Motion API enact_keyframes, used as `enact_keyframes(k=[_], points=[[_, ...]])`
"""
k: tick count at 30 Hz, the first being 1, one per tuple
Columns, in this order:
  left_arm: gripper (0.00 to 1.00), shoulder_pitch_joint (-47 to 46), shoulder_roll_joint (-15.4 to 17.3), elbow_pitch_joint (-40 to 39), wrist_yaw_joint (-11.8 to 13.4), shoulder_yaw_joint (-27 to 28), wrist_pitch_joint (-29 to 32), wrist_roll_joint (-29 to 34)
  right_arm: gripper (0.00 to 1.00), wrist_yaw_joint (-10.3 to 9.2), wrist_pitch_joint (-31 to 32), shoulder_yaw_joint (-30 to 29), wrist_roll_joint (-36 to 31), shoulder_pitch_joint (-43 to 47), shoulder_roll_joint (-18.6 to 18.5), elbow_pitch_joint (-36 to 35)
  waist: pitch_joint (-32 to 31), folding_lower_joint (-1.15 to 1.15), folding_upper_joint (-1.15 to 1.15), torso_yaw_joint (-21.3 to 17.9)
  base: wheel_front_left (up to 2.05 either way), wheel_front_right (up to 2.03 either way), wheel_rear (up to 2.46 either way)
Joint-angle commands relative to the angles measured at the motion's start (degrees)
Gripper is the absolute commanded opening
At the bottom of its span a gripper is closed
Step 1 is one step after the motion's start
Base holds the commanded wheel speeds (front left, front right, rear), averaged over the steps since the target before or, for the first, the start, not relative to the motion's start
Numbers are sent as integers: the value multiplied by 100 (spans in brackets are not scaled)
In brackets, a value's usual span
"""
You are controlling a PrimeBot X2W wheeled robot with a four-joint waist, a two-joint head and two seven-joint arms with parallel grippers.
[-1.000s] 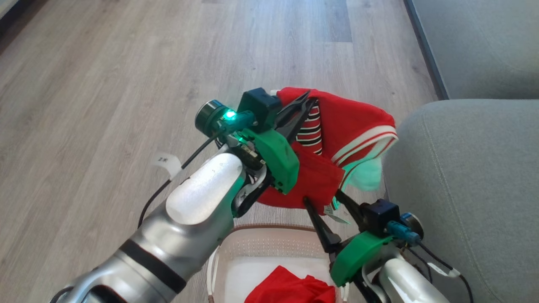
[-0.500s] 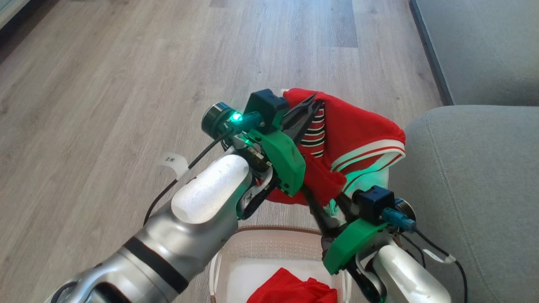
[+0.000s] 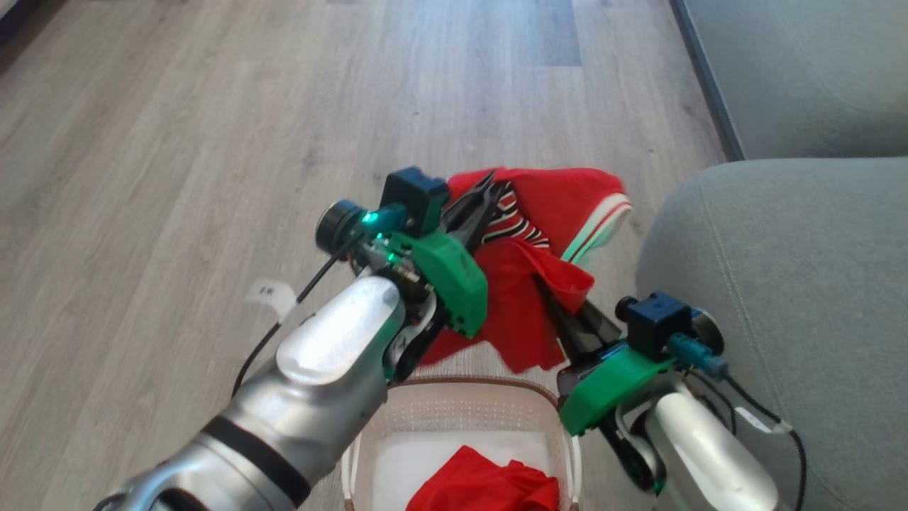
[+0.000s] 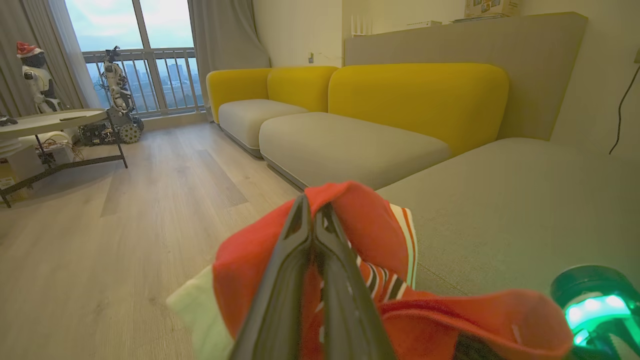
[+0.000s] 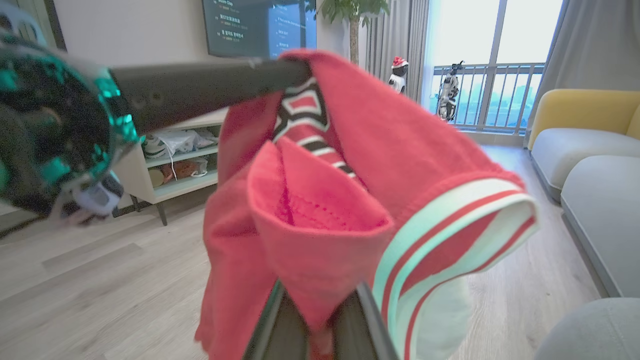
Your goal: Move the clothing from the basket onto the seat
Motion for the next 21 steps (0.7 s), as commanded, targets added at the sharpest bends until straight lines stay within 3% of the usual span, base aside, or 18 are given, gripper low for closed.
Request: enact_keyframes(k=[1, 12, 21], points=[[100, -219, 115, -83, 35, 258, -95, -33, 0, -2, -39, -12, -65, -349, 35, -262, 18, 0, 0, -56, 0, 0, 0], [100, 144, 111, 51, 12, 280, -326, -116, 0, -2, -39, -658, -405, -491, -136, -474, 150, 0, 0, -586, 0, 0, 0], [100, 429, 92, -13, 19, 281, -404, -100, 0, -2, -39, -1062, -560, -584, -521, -627, 279, 0, 0, -1330, 0, 0, 0]])
